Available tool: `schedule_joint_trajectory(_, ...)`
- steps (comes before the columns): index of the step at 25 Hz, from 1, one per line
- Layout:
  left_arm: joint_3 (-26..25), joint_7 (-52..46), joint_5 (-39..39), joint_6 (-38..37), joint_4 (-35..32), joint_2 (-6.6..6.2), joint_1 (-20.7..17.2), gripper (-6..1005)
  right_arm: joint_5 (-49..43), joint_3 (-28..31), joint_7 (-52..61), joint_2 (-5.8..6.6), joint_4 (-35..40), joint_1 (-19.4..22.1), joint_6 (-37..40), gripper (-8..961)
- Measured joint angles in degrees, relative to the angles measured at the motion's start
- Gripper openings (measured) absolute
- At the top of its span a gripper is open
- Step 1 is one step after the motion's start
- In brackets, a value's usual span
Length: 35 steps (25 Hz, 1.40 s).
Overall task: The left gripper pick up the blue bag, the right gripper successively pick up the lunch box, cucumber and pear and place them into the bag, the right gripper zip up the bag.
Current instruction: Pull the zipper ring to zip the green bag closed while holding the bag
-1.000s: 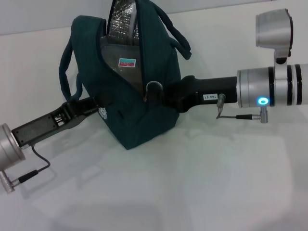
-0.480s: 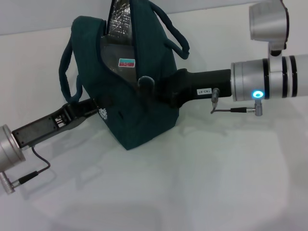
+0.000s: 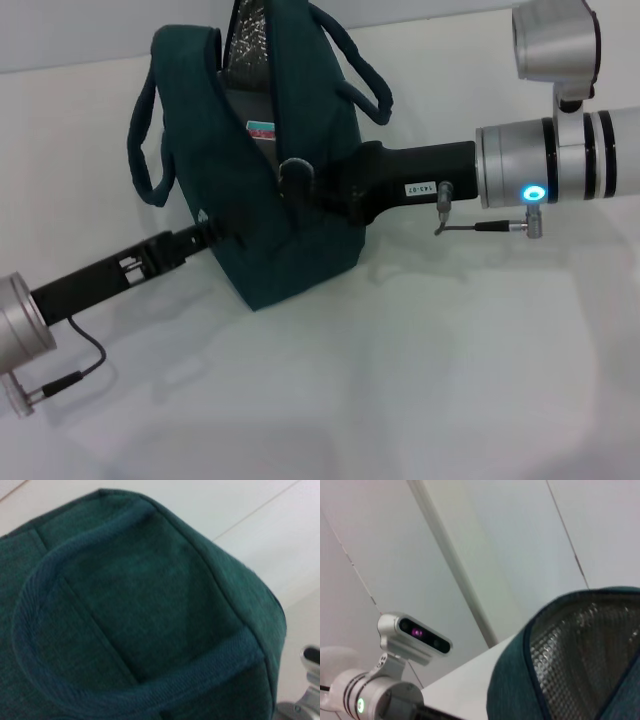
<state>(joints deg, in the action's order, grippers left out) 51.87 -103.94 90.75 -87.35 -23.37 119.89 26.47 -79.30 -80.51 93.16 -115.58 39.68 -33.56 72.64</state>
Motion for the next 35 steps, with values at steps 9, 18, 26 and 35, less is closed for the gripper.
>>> schedule_joint_trajectory(9,0.58,12.87,-1.36,-1.37,3.65,0.39,-0.79,588,1.00,0.09,0.00,-0.22,2.57,-0.44,1.40,12)
schedule_joint_trajectory(18,0.73,22.36,-3.99,-0.79,9.10,0.66,0.78,700,3.79,0.13,0.05,-0.02,2.89,-2.20,3.53,12)
schedule_joint_trajectory(26,0.78,26.77,-5.94,-0.29,11.76,0.81,2.00,700,7.36,0.80,0.04,-0.03,3.43,-2.21,4.21,12)
schedule_joint_trajectory(35,0.78,27.75,-6.41,0.05,11.84,0.79,2.00,699,9.71,2.84,0.05,-0.02,2.58,-2.08,5.76,13)
